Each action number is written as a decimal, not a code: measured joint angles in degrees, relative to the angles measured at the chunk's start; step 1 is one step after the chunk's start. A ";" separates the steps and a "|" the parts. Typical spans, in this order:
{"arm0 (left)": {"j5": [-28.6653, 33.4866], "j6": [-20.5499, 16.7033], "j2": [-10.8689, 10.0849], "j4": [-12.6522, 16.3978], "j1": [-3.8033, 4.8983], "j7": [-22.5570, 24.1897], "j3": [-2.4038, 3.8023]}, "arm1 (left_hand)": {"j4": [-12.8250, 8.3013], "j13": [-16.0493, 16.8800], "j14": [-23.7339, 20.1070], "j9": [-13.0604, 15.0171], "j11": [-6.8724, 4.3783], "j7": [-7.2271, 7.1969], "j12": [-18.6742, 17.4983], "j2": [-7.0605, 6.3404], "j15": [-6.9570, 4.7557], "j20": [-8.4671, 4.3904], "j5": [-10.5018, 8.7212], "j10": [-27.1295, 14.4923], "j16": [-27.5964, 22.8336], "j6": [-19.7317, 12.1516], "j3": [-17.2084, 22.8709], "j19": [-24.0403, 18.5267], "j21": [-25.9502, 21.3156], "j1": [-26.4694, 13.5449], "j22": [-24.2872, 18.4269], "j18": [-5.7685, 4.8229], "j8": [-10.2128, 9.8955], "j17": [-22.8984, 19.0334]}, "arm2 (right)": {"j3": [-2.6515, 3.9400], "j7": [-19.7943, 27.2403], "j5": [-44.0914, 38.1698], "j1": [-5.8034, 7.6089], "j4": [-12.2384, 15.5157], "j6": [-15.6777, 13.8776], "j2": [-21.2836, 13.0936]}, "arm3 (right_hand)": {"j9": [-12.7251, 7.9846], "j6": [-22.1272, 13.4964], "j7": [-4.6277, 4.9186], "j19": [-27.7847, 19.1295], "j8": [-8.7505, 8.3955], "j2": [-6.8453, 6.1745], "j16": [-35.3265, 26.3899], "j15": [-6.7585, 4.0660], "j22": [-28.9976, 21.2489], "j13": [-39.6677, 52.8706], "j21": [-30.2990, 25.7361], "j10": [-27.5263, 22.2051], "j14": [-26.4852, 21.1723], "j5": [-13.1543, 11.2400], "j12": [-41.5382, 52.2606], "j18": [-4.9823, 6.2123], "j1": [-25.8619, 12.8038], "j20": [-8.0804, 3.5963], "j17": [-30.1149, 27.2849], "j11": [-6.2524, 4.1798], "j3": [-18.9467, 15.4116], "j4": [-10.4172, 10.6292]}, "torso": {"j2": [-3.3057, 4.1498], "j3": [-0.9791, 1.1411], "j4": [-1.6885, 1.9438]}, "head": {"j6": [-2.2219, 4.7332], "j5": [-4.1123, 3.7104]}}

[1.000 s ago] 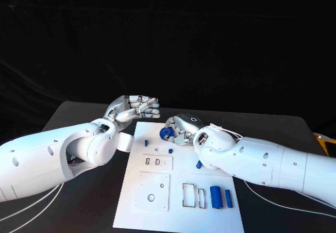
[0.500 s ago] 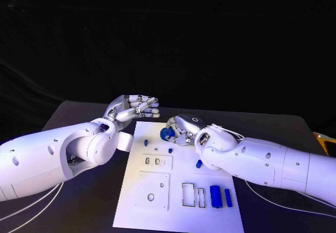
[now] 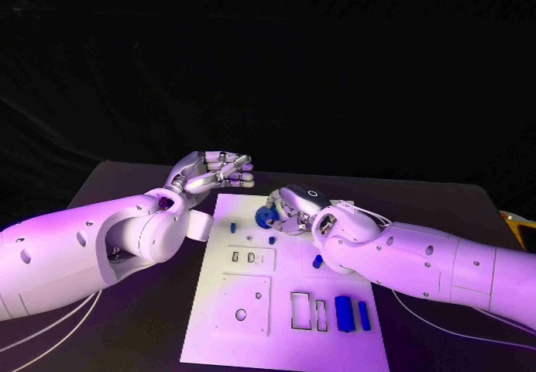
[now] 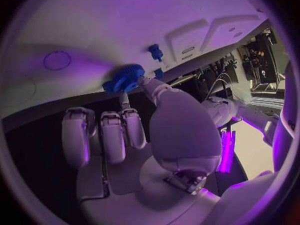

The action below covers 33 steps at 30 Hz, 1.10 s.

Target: Assemble the parts on the task board

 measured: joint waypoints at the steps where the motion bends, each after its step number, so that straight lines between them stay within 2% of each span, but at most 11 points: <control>1: 0.00 0.00 -0.01 -0.01 0.00 0.00 0.00 | 0.00 0.00 0.00 0.00 0.00 0.00 0.00 0.00 0.00 0.00 0.00 0.00 0.00 0.00 0.00 0.00 0.00 0.00 0.00 0.00 0.00 0.00 | 0.00 0.00 0.06 0.01 0.04 0.02 -0.03 | 0.00 0.00 0.00 0.00 -0.07 0.00 0.00 0.00 0.00 0.00 -0.07 0.00 0.00 -0.10 0.00 0.00 0.00 0.00 0.00 0.00 0.00 0.00 | 0.00 0.00 0.00 | 0.00 0.00; 10: 0.00 -0.01 -0.03 -0.04 0.00 -0.02 0.00 | 0.00 0.00 0.00 0.00 0.00 0.00 0.00 0.00 0.00 0.00 0.00 0.00 0.00 0.00 0.00 0.00 0.00 0.00 -0.05 0.00 0.00 -0.01 | 0.01 0.00 0.30 0.03 0.19 0.15 -0.18 | 0.00 -0.18 -0.07 -0.02 -0.47 -0.23 0.00 0.00 -0.01 -0.01 -0.29 0.00 0.00 -0.53 -0.10 0.00 -0.23 0.01 0.05 0.00 -0.43 0.42 | 0.00 -0.02 0.01 | -0.05 0.00; 12: 0.00 -0.01 -0.03 -0.04 0.00 -0.02 0.00 | 0.00 0.00 0.00 0.00 0.00 0.00 0.00 0.00 0.00 0.00 0.00 0.00 0.00 0.00 0.00 0.00 0.00 0.00 -0.05 0.00 0.00 -0.01 | 0.01 -0.01 0.34 0.03 0.19 0.18 -0.18 | -0.09 -1.34 0.12 -0.39 -1.32 -0.36 0.00 0.00 -0.01 -0.01 -0.90 -0.55 0.00 -1.19 -0.95 0.00 -0.85 0.39 0.05 0.42 -1.07 0.84 | 0.01 -0.02 0.02 | -0.01 0.00; 14: 0.00 -0.01 -0.04 -0.04 0.00 -0.03 0.00 | 0.00 0.00 0.00 0.00 0.00 0.00 0.00 0.00 0.00 0.00 0.00 0.00 0.00 0.00 0.00 0.00 0.00 0.00 -0.05 0.00 0.00 -0.01 | 0.01 -0.02 0.37 0.03 0.18 0.20 -0.16 | -0.80 -4.08 0.94 -0.64 -3.34 -0.30 0.00 0.67 -0.01 0.04 -0.93 -1.53 -0.06 -2.12 -1.67 0.00 -0.90 0.63 0.05 1.03 -2.52 1.20 | 0.01 -0.02 0.03 | 0.03 -0.02; 16: 0.00 -0.01 -0.04 -0.05 0.00 -0.03 0.00 | 0.00 0.00 0.00 0.00 0.00 0.00 0.00 0.00 0.00 0.00 0.00 0.00 0.00 0.00 0.00 0.00 0.00 0.00 -0.05 0.00 0.00 -0.01 | 0.00 -0.02 0.44 0.03 0.18 0.27 -0.14 | -1.01 -4.54 1.23 -0.72 -3.86 -0.29 0.00 0.72 -0.01 0.04 -0.93 -1.70 -0.11 -2.19 -1.67 0.00 -0.91 0.72 0.05 1.20 -3.13 1.67 | 0.01 -0.02 0.03 | 0.06 -0.04; 19: 0.00 -0.02 -0.04 -0.05 0.00 -0.04 0.00 | 0.00 0.00 0.00 0.00 0.00 0.00 0.00 0.00 0.00 0.00 0.00 0.00 0.00 0.00 0.00 0.00 0.00 0.00 -0.05 0.00 0.00 -0.01 | -0.01 -0.02 0.62 0.02 0.18 0.54 -0.17 | -1.03 -3.99 1.14 -0.67 -3.93 0.91 0.00 0.71 -0.02 0.04 -0.93 -1.70 -0.11 -2.02 -1.67 0.00 -2.17 0.77 0.04 1.20 -4.95 3.19 | 0.02 -0.02 0.04 | 0.07 -0.05; 25: 0.00 -0.03 -0.11 -0.05 0.00 -0.06 0.00 | 0.00 0.00 0.00 0.00 0.00 0.00 0.00 0.00 0.00 0.00 0.00 0.00 0.00 0.00 0.00 0.00 0.00 0.00 -0.04 -0.01 0.00 -0.01 | -0.01 -0.11 1.27 0.02 0.20 2.05 -0.41 | -1.07 -3.07 0.81 -0.52 -3.94 1.81 0.00 0.71 -0.02 0.04 -0.93 -1.26 -0.11 -1.08 -1.33 -0.01 -4.83 0.92 0.04 1.19 -7.76 6.48 | 0.02 -0.03 0.03 | -0.04 0.00; 33: 0.00 -0.04 -0.15 -0.04 0.00 -0.07 0.00 | 0.00 0.00 0.00 0.00 0.00 0.00 0.00 0.00 0.00 0.00 0.00 0.00 0.00 0.00 0.00 0.00 0.00 0.00 -0.04 0.00 0.00 -0.02 | 0.22 -0.11 2.14 0.30 0.38 3.65 -0.63 | -1.12 -2.16 0.91 -0.52 -4.24 2.11 0.00 0.71 -0.03 0.03 -0.93 -1.05 -0.11 -0.74 -0.97 0.00 -5.13 0.92 0.04 0.98 -8.47 7.66 | 0.02 -0.02 0.01 | -0.14 0.05</control>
